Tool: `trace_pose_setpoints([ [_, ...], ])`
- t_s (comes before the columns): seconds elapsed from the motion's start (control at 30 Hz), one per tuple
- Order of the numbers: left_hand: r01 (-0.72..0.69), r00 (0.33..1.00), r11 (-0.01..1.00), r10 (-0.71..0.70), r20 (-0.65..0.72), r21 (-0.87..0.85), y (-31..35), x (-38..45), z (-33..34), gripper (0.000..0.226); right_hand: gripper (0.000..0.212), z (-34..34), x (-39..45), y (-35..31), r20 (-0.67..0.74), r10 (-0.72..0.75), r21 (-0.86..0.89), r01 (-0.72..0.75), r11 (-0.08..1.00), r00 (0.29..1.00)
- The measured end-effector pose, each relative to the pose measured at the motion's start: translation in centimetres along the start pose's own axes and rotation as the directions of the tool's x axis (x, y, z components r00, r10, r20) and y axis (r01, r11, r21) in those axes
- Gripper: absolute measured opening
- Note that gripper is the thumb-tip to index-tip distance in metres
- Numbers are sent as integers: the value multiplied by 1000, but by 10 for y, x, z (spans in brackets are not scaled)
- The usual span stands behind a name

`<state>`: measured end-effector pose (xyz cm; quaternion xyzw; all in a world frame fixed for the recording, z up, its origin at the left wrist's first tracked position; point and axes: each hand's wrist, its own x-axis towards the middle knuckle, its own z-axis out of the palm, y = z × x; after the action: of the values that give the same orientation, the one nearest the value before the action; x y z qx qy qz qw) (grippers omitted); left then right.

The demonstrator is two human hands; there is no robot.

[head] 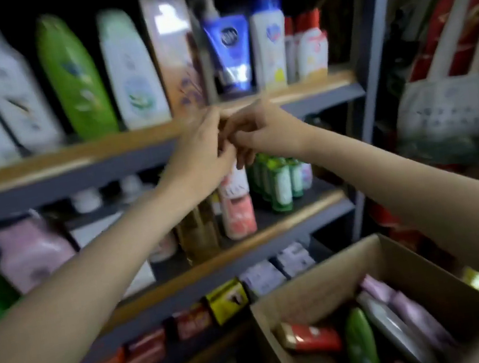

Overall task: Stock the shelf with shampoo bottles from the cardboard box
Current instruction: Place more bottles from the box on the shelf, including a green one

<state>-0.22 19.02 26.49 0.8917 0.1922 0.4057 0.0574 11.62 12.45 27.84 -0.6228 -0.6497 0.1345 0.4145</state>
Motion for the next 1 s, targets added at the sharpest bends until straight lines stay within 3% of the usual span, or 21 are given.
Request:
trace_pose_setpoints([
  [0.07, 30, 985, 999, -24, 169, -31, 4, -19, 52, 26, 26, 0, -30, 54, 73, 164, -49, -161, 986, 984],
  [0.13, 68, 930, 993, -29, 366, -94, 8, -42, 104, 23, 21, 7, -64, 112, 166, 367, -210, -331, 920, 915],
  [0.23, 57, 759, 995, 13, 651, -86, 15, -78, 171, 23, 24, 27, -117, 201, 257, 670, -516, -487, 704, 697],
  [0.3, 36, 614, 998, 14, 789, -45, 17, -100, 204, 25, 29, 45, -148, 248, 326, 758, -591, -504, 630, 565],
  [0.37, 15, 484, 999, 18, 875, -29, 17, -116, 231, 28, 36, 60, -172, 283, 366, 787, -595, -526, 608, 497],
  [0.43, 4, 419, 1000, 19, 908, -23, 16, -129, 251, 31, 47, 72, -185, 306, 374, 806, -602, -541, 587, 458],
  [0.57, 104, 373, 994, -16, 928, -24, 11, -151, 273, 29, 60, 98, -196, 347, 361, 827, -649, -521, 555, 431],
  [0.67, 150, 353, 989, -43, 935, -11, 2, -165, 279, 29, 58, 117, -200, 358, 335, 834, -811, -316, 493, 439],
  [0.73, 173, 348, 985, -73, 935, 12, -7, -170, 279, 29, 60, 122, -197, 351, 365, 848, -868, -190, 459, 384],
  [0.87, 249, 363, 967, -143, 921, 53, -19, -174, 270, 29, 74, 118, -187, 328, 512, 799, -788, -199, 583, 316],
  [0.93, 271, 345, 961, -151, 926, 56, -20, -172, 260, 32, 72, 106, -181, 300, 571, 748, -739, -185, 648, 339],
  [1.0, 267, 320, 964, -100, 942, 12, -18, -168, 243, 44, 61, 89, -164, 258, 595, 681, -689, -166, 706, 426],
])
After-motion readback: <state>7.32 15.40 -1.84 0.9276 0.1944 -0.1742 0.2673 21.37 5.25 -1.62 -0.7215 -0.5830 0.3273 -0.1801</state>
